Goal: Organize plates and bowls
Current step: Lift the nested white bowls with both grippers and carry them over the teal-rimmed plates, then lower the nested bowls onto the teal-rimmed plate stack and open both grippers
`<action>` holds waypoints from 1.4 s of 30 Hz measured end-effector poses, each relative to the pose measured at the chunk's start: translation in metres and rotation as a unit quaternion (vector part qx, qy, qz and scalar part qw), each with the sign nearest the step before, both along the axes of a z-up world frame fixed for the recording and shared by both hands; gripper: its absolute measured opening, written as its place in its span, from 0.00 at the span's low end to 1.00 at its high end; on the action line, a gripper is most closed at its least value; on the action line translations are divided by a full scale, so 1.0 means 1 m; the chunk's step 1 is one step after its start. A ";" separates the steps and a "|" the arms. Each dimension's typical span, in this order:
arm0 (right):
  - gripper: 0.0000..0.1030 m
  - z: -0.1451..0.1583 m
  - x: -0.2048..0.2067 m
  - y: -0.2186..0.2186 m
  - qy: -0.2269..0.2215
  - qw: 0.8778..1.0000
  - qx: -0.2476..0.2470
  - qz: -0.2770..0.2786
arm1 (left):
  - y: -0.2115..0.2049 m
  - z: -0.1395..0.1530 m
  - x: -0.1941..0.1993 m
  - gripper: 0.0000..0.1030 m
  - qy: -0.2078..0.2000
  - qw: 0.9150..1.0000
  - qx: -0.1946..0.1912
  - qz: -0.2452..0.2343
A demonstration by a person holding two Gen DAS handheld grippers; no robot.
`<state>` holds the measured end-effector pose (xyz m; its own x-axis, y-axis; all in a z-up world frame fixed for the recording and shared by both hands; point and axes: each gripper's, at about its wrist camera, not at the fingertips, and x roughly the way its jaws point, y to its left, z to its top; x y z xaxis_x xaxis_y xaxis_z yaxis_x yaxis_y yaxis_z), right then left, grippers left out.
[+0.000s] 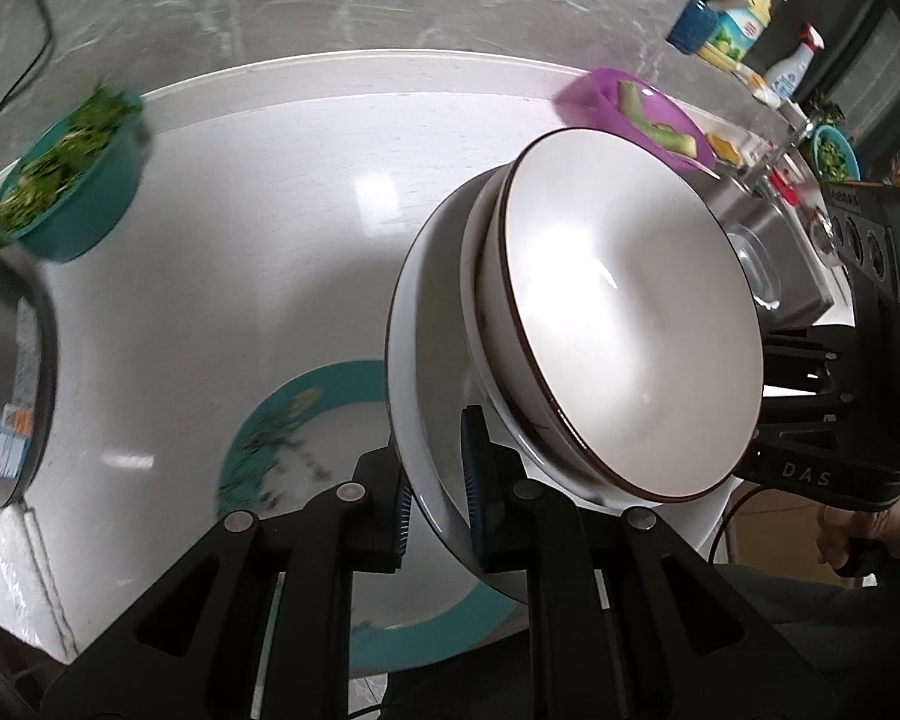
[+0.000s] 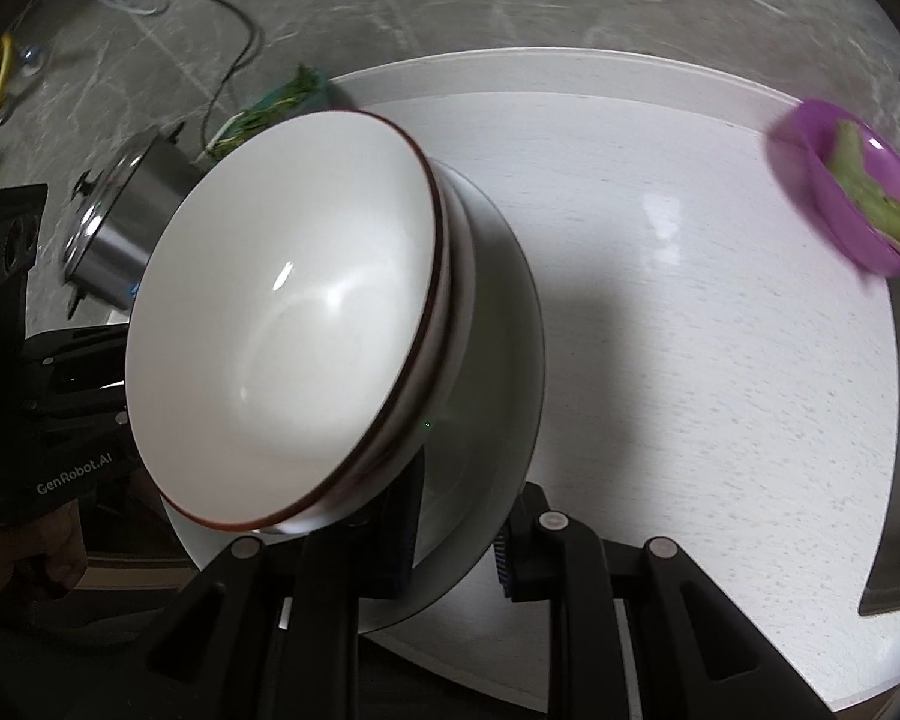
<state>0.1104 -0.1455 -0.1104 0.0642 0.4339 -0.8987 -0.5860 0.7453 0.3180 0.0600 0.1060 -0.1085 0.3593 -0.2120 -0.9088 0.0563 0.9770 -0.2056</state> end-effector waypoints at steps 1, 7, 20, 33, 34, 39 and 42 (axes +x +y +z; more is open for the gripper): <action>0.22 0.000 -0.003 0.007 0.001 1.000 0.001 0.004 | 0.008 0.001 -0.005 0.13 0.000 1.000 0.000 0.004; 0.22 -0.006 -0.021 0.046 0.011 1.000 0.001 0.024 | 0.052 -0.004 -0.034 0.13 0.003 1.000 -0.001 0.021; 0.22 -0.048 -0.040 0.088 0.031 0.999 -0.021 0.027 | 0.106 -0.059 -0.071 0.12 0.040 0.999 -0.005 0.018; 0.22 -0.078 -0.047 0.102 0.034 0.998 -0.046 0.007 | 0.121 -0.106 -0.085 0.12 0.051 0.999 -0.007 -0.005; 0.22 -0.080 -0.047 0.102 0.034 0.998 -0.046 0.005 | 0.120 -0.109 -0.084 0.12 0.053 0.999 -0.007 -0.007; 0.22 -0.090 -0.049 0.102 0.034 0.998 -0.051 -0.002 | 0.102 -0.118 -0.070 0.13 0.054 0.998 -0.003 -0.011; 0.22 -0.092 -0.051 0.104 0.028 0.998 -0.050 -0.003 | 0.102 -0.118 -0.071 0.13 0.051 0.999 0.000 -0.013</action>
